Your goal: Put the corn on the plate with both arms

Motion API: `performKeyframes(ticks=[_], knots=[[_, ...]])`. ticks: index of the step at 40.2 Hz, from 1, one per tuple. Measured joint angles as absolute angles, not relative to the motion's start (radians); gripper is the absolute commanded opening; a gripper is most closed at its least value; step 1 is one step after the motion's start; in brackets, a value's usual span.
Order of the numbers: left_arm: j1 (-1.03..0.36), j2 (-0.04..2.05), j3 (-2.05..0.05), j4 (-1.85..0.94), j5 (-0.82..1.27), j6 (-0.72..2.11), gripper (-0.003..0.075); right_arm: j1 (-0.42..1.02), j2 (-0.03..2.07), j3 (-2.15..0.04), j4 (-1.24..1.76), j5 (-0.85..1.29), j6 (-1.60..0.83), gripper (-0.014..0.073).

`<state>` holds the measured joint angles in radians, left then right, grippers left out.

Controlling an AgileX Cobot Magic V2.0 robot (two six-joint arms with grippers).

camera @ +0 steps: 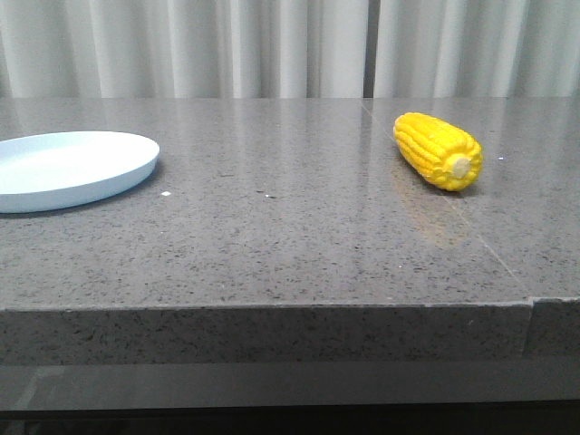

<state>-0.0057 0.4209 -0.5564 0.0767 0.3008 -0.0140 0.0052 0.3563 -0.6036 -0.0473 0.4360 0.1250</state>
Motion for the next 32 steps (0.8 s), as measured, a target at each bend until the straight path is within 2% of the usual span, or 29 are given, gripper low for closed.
performKeyframes(ticks=[9,21,32], knots=[[-0.006,0.701,-0.704,0.046,0.432,-0.014,0.0671,0.005,0.356,-0.604,-0.047,0.436,0.125,0.0623],[-0.006,1.114,-1.007,0.040,0.763,-0.010,0.0671,0.005,0.356,-0.604,-0.047,0.436,0.125,0.0623],[-0.048,1.414,-1.190,0.032,0.861,0.000,0.0671,0.005,0.356,-0.604,-0.047,0.436,0.125,0.0623]])
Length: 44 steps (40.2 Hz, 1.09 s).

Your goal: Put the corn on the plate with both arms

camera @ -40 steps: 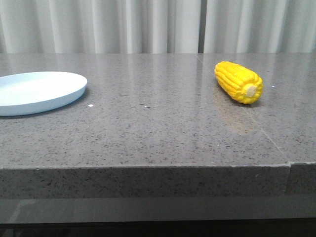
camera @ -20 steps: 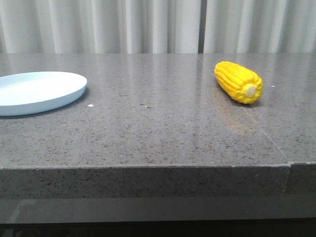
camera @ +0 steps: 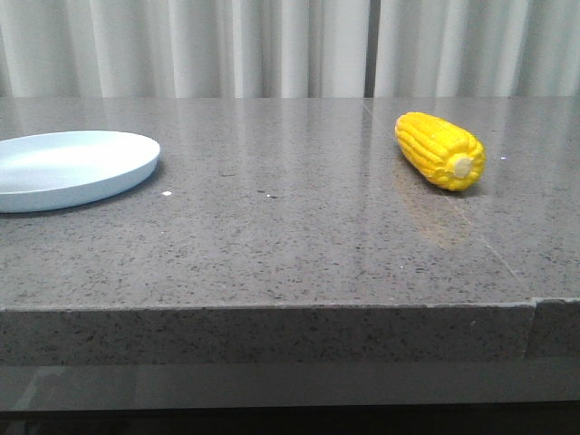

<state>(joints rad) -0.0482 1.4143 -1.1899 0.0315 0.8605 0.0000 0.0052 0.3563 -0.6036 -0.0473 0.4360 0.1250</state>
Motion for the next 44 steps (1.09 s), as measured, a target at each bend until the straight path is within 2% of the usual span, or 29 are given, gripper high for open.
performKeyframes(ticks=[13,17,32,41,44], knots=[[-0.048,1.674,-1.340,0.025,0.987,0.000,0.0670,0.005,0.356,-0.604,-0.047,0.436,0.125,0.0623],[-0.048,1.721,-1.353,0.006,0.998,0.000,0.0632,0.005,0.356,-0.604,-0.047,0.436,0.125,0.0623],[-0.048,1.753,-1.363,-0.047,1.007,0.021,0.0277,0.005,0.356,-0.604,-0.047,0.436,0.125,0.0623],[-0.048,1.753,-1.363,-0.047,1.004,0.021,0.0015,0.005,0.356,-0.604,-0.047,0.436,0.125,0.0623],[-0.048,1.753,-1.364,-0.056,0.991,0.021,-0.0020,0.005,0.356,-0.604,-0.047,0.436,0.125,0.0623]])
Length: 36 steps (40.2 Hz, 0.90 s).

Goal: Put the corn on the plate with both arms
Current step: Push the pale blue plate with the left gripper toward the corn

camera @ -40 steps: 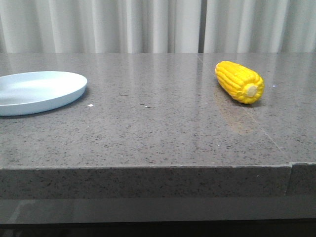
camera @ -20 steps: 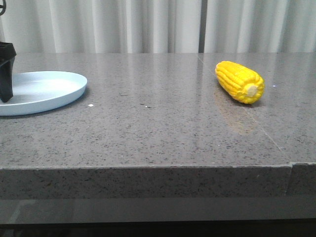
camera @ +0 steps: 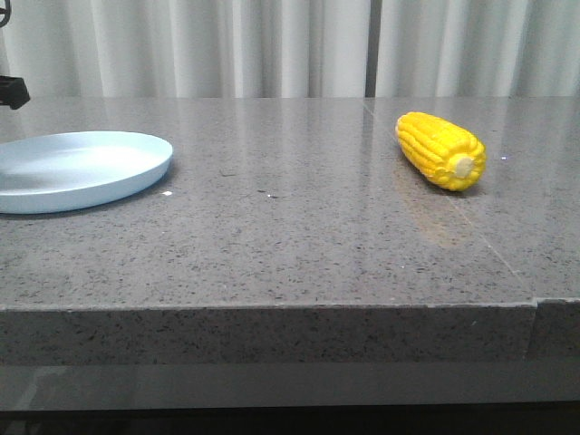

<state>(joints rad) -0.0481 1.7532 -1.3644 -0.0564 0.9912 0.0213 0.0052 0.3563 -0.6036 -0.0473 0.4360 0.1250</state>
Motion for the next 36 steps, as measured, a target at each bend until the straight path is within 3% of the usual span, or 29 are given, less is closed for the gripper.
performKeyframes(ticks=[14,36], knots=[[-0.068,1.727,-1.445,-0.150,0.999,0.021,-0.0020,0.005,0.356,-0.604,-0.047,0.436,0.125,0.0623],[-0.306,1.828,-1.541,-0.314,0.919,0.021,-0.0019,0.005,0.356,-0.604,-0.047,0.436,0.125,0.0623]])
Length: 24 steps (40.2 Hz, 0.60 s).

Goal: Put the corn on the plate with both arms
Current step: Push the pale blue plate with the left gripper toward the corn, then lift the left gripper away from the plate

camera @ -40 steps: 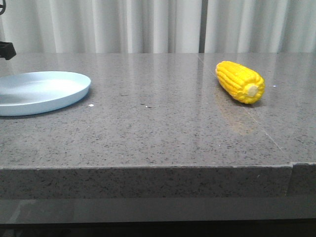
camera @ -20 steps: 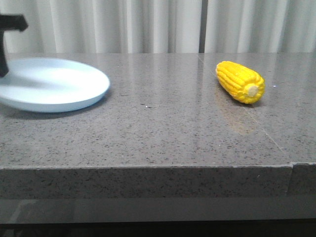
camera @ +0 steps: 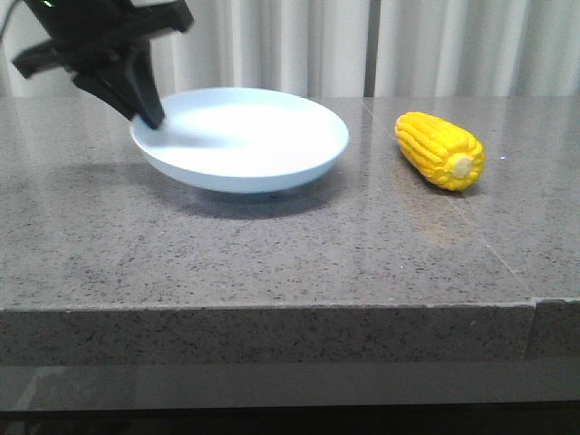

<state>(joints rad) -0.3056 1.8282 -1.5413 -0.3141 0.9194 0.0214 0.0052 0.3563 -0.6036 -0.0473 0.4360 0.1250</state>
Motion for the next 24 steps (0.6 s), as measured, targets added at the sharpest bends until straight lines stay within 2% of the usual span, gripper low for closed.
performKeyframes(ticks=[4,7,17,20,24], knots=[[-0.312,1.857,-1.541,-0.324,0.905,0.021,0.0000,0.005,0.356,-0.604,-0.047,0.436,0.125,0.0623],[-0.312,1.871,-1.541,-0.325,0.905,0.021,0.0055,0.005,0.356,-0.604,-0.047,0.436,0.125,0.0623],[-0.312,1.879,-1.546,-0.322,0.908,0.021,0.0342,0.005,0.356,-0.604,-0.047,0.436,0.125,0.0623],[-0.312,1.870,-1.559,-0.290,0.912,0.021,0.0360,0.005,0.356,-0.604,-0.047,0.436,0.125,0.0623],[-0.312,1.818,-1.569,-0.224,0.912,0.021,0.0302,0.005,0.356,-0.604,-0.047,0.436,0.125,0.0623]])
